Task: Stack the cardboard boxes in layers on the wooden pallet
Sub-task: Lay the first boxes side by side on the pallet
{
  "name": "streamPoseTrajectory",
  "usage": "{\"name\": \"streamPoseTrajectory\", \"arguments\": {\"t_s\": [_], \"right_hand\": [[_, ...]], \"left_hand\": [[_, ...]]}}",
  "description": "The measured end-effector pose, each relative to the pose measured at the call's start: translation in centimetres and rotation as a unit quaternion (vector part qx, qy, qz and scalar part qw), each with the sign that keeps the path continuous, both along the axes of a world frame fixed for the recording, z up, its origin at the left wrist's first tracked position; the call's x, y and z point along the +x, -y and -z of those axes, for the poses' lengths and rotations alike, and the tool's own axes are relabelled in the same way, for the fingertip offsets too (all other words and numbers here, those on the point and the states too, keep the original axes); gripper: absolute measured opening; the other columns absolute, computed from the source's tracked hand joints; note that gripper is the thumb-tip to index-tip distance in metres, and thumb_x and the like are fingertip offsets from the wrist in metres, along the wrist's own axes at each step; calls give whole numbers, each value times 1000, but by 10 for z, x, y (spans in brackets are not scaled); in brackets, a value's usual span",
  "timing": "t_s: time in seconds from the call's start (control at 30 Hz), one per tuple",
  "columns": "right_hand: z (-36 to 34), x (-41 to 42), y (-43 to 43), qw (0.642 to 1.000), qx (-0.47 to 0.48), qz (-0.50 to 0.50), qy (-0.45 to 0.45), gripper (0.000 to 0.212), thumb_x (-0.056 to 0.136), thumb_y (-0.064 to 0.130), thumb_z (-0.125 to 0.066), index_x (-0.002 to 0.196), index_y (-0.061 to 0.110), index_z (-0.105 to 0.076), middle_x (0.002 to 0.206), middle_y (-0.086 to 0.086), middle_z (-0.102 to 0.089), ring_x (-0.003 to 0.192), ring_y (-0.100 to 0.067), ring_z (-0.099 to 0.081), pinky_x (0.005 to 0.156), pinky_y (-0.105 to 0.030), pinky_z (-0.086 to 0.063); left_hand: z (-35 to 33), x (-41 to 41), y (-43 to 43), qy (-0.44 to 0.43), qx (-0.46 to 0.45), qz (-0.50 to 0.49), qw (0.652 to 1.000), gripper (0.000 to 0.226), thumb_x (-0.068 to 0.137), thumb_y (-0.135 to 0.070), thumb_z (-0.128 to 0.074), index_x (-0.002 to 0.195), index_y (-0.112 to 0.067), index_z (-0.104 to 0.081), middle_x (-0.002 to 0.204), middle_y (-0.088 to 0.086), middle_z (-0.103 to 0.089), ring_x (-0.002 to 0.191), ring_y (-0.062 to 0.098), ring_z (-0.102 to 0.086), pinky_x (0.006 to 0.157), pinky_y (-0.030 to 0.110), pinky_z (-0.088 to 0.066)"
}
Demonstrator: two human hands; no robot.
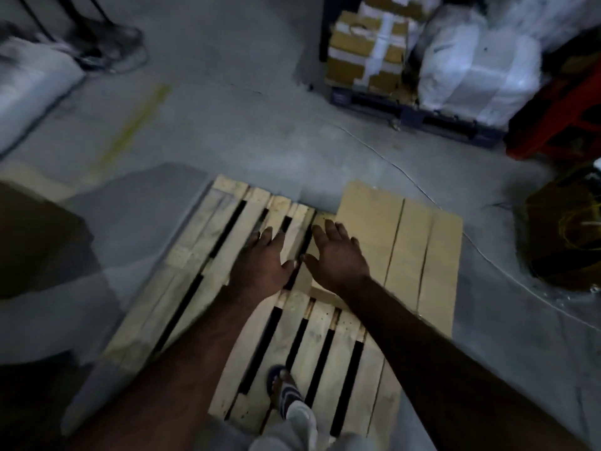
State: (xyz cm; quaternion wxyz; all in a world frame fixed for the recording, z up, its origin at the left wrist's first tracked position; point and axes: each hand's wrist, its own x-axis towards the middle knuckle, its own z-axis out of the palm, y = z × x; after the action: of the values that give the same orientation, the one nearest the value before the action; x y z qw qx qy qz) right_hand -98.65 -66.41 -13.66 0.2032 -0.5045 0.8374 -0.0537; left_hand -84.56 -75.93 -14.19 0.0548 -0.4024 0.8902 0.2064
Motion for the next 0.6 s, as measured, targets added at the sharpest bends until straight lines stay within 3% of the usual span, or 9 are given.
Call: {"name": "streamPoseTrajectory", "arguments": {"t_s": [0.27,0.37,0.5,0.6], "right_hand": [[-58,144,6,987,-70,-140,-20,72,98,52,-49,157,20,-23,166,-12,-15,152,-31,-12,118,-54,-24],[-65,215,-10,966,-135,-221,-14,71,97,53,-53,154,18,-31,160,-14,-29,147,-31,-26,114,-51,-33],[-74,316,-57,946,-172,-262,80,66,98,46,-56,149,8,-42,150,-16,-47,138,-30,-43,110,-34,-35],[-80,410,-88,924,-142,-332,129,67,98,49,-55,150,9,-42,152,-11,-47,139,-26,-45,109,-33,-36]], "left_hand": [[-64,163,-36,-34,-107,-95,989,67,93,-46,-58,148,-12,-39,157,11,-32,142,31,-30,107,47,-39],[-73,253,-71,-76,-123,-176,974,67,96,-44,-57,151,-13,-36,158,10,-34,144,28,-32,111,45,-37],[-85,374,-157,-192,-48,-352,915,70,90,-50,-64,147,-14,-46,150,6,-49,137,23,-46,112,35,-38],[-94,471,-221,-238,-2,-475,847,90,72,-74,-56,143,-19,-51,140,9,-58,121,26,-60,100,42,-51]]}}
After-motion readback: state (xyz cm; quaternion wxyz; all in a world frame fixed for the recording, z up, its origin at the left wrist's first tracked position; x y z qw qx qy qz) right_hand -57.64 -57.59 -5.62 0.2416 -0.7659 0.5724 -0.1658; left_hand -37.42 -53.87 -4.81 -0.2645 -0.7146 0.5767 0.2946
